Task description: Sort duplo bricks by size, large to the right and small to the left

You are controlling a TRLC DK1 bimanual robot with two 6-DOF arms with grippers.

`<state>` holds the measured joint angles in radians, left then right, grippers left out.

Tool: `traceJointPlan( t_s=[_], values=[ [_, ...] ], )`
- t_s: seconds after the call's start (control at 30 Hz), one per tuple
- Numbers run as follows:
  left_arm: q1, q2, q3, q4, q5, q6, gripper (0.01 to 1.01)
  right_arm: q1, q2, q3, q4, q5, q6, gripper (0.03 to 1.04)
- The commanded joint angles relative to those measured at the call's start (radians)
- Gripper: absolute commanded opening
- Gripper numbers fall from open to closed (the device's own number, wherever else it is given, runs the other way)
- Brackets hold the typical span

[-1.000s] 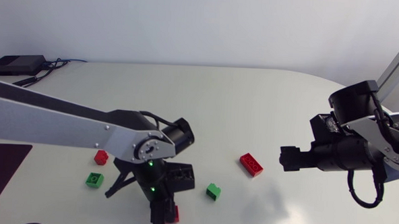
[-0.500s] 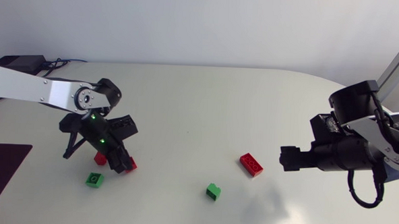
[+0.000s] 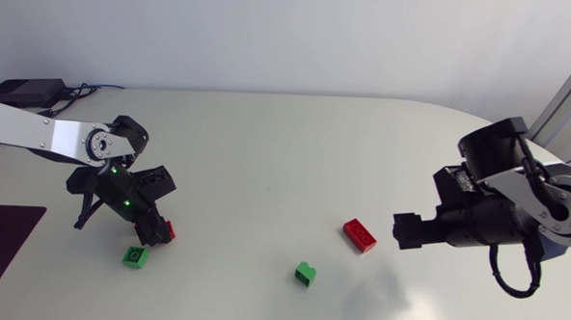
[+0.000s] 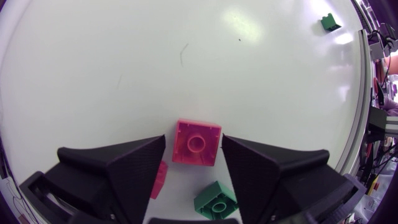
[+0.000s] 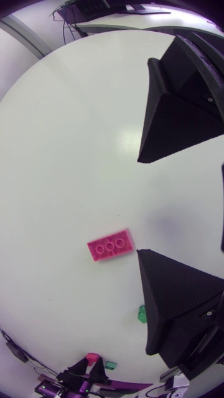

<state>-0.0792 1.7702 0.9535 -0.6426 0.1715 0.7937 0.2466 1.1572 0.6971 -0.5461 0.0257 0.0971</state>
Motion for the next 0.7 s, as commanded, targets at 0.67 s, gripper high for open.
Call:
traceJointPlan(
  t_s=[0.67],
  values=[
    [-0.042, -0.341, 0.007, -0.106, 0.043, -0.113, 0.984, 0.103, 0.499, 0.199, 0.092, -0.095, -0.28, 1.0]
  ],
)
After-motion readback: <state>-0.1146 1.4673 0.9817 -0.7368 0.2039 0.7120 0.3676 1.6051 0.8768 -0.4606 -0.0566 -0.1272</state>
